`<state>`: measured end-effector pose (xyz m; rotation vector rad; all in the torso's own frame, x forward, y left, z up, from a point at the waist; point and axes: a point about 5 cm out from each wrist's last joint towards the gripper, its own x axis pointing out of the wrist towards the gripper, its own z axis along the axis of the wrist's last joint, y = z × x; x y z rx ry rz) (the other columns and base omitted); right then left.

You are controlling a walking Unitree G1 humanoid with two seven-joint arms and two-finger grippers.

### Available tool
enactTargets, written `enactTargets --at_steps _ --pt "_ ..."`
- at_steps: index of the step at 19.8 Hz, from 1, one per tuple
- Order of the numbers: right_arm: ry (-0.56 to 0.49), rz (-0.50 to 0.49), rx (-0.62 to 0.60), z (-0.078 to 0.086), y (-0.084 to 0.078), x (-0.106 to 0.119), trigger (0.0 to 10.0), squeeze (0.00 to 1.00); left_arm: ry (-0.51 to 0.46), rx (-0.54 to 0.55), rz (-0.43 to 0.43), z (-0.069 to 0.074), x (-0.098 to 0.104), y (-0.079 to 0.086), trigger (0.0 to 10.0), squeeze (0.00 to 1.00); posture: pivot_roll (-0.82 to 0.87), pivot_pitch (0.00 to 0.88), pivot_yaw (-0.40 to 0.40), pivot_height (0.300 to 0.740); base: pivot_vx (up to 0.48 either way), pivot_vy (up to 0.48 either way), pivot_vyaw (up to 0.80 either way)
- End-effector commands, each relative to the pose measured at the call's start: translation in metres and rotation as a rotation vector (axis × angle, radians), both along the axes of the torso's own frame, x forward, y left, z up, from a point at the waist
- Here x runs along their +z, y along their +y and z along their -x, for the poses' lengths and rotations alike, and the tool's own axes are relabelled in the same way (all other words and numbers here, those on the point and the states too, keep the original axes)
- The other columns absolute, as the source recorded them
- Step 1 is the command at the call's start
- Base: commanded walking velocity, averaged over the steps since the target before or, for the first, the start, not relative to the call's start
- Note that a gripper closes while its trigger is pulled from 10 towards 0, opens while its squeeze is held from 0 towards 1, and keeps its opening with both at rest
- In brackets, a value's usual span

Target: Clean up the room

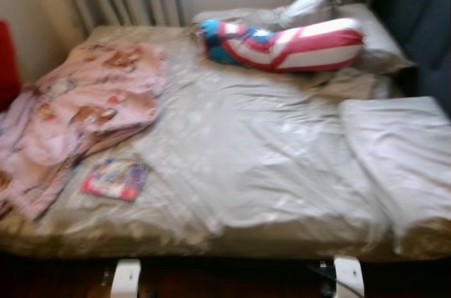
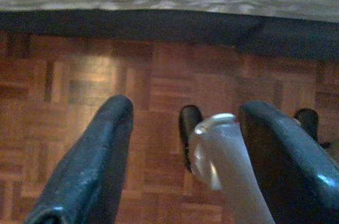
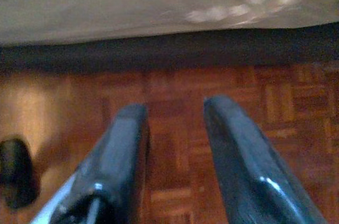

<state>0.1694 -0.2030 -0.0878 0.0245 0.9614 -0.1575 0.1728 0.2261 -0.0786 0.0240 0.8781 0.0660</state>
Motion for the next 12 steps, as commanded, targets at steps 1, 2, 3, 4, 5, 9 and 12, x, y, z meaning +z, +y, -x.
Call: enactTargets --at_steps 1,2,3,4,5,9,12 --pt "0.004 -0.013 0.004 0.0013 0.0040 -0.0012 10.0 0.00 0.033 0.011 -0.008 0.0099 -0.0036 0.0047 10.0 0.00 0.00 0.082 0.008 0.740 0.000 0.379 0.00" --pt "0.004 -0.014 0.003 0.0014 0.0039 -0.0013 10.0 0.00 0.034 0.009 -0.008 0.0098 -0.0036 0.0046 10.0 0.00 0.00 0.084 0.007 0.740 0.000 0.379 0.00" --pt "0.005 -0.013 0.003 0.0016 0.0038 -0.0014 10.0 0.00 0.033 0.009 -0.008 0.0097 -0.0036 0.0045 10.0 0.00 0.00 0.084 0.007 0.740 0.000 0.379 0.00" --pt "0.006 -0.013 0.003 0.0020 0.0037 -0.0015 10.0 0.00 0.033 0.008 -0.007 0.0096 -0.0036 0.0045 10.0 0.00 0.00 0.086 0.007 0.740 0.000 0.382 0.00" --pt "0.012 -0.009 0.008 0.0031 0.0034 -0.0020 10.0 0.00 0.031 0.009 -0.005 0.0096 -0.0036 0.0040 10.0 0.00 0.00 0.086 0.007 0.740 0.000 0.375 0.00" --pt "0.019 -0.008 0.012 0.0046 0.0035 -0.0027 10.0 0.00 0.031 0.009 -0.004 0.0098 -0.0039 0.0030 10.0 0.00 0.00 0.090 0.006 0.740 0.000 0.378 0.00" --pt "0.017 -0.008 0.010 0.0044 0.0033 -0.0025 10.0 0.00 0.025 0.004 0.000 0.0079 -0.0049 -0.0049 10.0 0.00 0.00 0.092 0.007 0.740 0.000 0.377 0.00"
